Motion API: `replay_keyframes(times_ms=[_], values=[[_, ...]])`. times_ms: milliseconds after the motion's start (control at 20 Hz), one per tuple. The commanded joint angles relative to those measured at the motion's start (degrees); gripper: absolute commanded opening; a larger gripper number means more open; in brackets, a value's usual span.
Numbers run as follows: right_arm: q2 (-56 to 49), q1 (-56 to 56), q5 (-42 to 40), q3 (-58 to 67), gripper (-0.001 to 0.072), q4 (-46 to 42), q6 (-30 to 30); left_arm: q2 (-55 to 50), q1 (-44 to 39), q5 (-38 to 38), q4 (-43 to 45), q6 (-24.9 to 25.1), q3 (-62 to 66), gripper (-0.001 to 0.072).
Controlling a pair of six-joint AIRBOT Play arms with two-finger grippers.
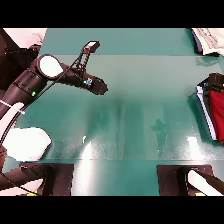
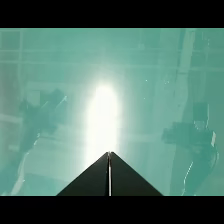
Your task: Fold the shirts.
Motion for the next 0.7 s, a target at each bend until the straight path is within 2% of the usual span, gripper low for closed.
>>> replay_keyframes(times_ms=[0,500,650], values=[[0.02,0.17,0.02,0.0,0.0021,0.07,0.0,-0.04,0.0,0.09,0.02,0.0,0.02,0.0027],[0.02,0.17,2.38,-0.02,0.0021,0.07,0.0,-0.04,0.0,0.17,0.02,0.0,0.02,0.0027],[0.02,0.17,3.72,-0.02,0.0021,0.04,0.0,-0.04,0.0,3.39,-4.07,-0.15,0.02,0.0026]])
